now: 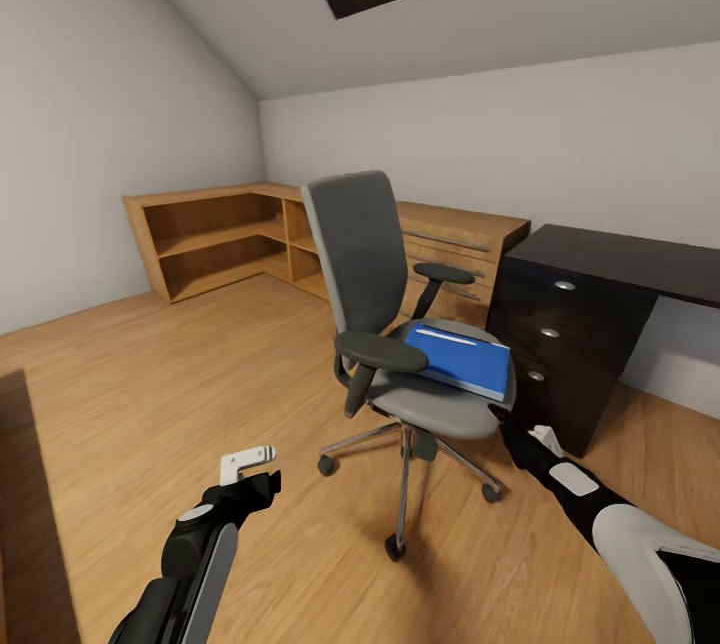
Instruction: In the bedroom, organize the workspace by keeping the computer under the desk, ensuring the monitor is on the desk, placing the keyboard on the desk next to the monitor, placing the mouse on the desk next to the keyboard, moving the folder from the swivel chair onto the desk next to the mouse, stacking the notebook on top of the folder with the pen on top of the notebook, and positioning the swivel chair next to the desk.
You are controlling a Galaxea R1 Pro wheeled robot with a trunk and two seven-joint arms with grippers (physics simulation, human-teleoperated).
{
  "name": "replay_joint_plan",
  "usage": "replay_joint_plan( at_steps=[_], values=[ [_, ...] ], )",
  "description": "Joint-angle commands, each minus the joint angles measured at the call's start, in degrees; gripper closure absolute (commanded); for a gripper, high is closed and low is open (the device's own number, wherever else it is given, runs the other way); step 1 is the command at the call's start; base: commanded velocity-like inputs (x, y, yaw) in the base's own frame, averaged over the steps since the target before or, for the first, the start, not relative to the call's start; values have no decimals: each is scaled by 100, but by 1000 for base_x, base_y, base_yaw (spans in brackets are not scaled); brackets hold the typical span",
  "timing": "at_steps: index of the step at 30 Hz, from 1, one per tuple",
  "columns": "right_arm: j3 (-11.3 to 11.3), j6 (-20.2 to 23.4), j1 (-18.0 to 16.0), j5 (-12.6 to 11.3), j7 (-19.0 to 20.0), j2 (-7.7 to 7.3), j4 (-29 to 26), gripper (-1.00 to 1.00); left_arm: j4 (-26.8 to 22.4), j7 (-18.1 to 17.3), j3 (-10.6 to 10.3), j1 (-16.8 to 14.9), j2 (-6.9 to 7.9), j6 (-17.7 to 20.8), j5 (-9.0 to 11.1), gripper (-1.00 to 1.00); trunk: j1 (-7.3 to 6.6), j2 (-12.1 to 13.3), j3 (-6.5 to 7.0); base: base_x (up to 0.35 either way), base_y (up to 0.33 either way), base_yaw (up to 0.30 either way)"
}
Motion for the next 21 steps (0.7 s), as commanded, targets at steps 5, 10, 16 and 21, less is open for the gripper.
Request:
replay_joint_plan(
  at_steps=[5, 10, 16, 21],
  values=[
    [87, 11, 0, 59, -3, 0, 66, -100, -5, 52, -6, -5, 0, 18, 60, -100, 3, -1, -7, 243, 0, 0],
    [87, 4, 0, 59, -5, 2, 66, -100, -3, 58, -6, -3, 0, 21, 60, -100, 3, -1, -3, 227, 0, 74],
    [91, 4, 0, 59, -5, 3, 66, -100, -3, 69, -6, -5, -6, 26, 60, -100, 3, -1, 18, 39, 0, 149],
    [93, 4, 0, 59, -5, 3, 66, -100, -1, 70, -6, -6, -11, 26, 60, -100, 3, -1, 38, 3, 0, 160]
  ],
)
